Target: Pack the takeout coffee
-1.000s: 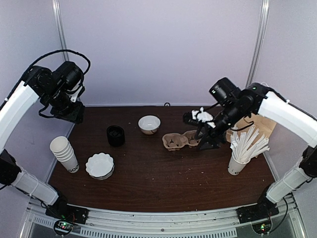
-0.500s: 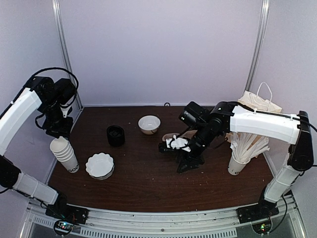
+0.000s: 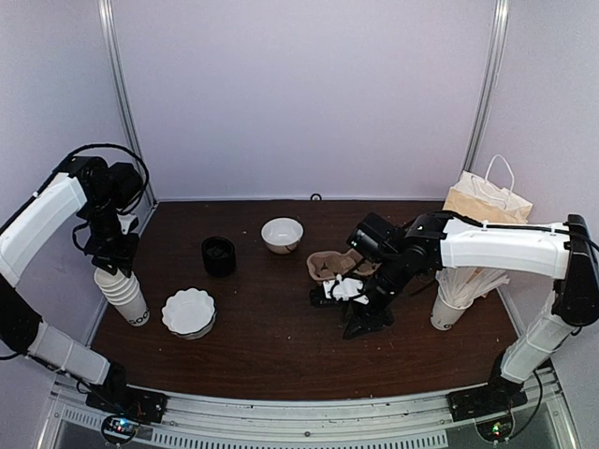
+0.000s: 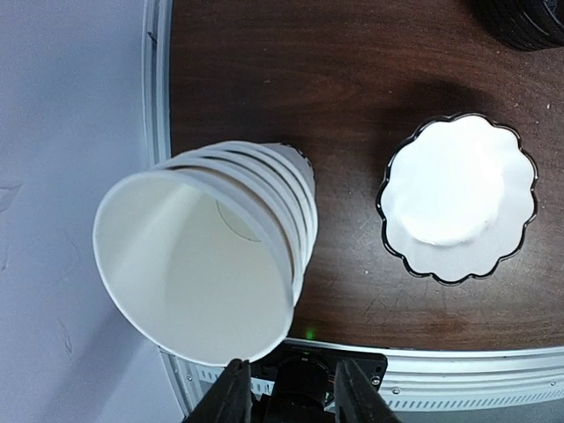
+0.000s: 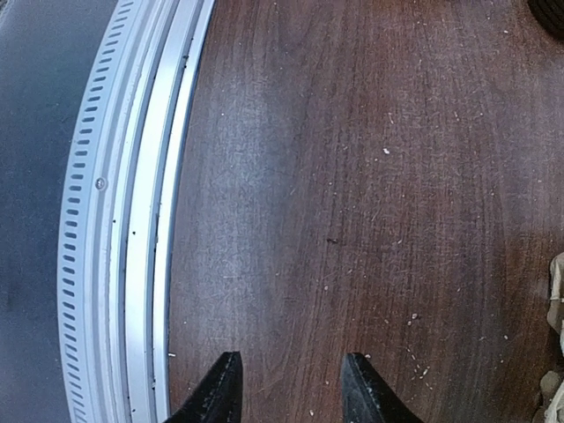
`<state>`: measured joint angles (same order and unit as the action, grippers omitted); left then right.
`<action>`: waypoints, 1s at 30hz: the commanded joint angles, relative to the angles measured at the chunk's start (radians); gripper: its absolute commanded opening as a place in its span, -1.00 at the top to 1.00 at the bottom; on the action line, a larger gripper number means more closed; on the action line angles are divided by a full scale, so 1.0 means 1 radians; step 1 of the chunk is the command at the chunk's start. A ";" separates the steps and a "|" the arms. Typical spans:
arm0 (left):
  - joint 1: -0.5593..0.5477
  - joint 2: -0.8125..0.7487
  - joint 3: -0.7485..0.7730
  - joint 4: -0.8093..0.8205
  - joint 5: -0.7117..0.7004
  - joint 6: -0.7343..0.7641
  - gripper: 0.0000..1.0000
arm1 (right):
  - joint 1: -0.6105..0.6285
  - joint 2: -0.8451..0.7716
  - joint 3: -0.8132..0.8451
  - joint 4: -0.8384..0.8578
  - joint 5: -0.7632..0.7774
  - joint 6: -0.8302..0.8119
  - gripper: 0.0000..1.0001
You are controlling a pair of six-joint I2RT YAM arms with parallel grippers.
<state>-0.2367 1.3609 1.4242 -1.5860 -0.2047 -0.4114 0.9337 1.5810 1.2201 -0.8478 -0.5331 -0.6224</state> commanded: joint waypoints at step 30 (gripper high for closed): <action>0.043 0.075 -0.031 0.077 -0.095 0.054 0.79 | -0.011 -0.023 -0.048 0.065 0.049 -0.020 0.22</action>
<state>-0.2035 1.4395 1.4075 -1.5116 -0.2848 -0.3588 0.9287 1.5692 1.1778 -0.7883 -0.4988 -0.6308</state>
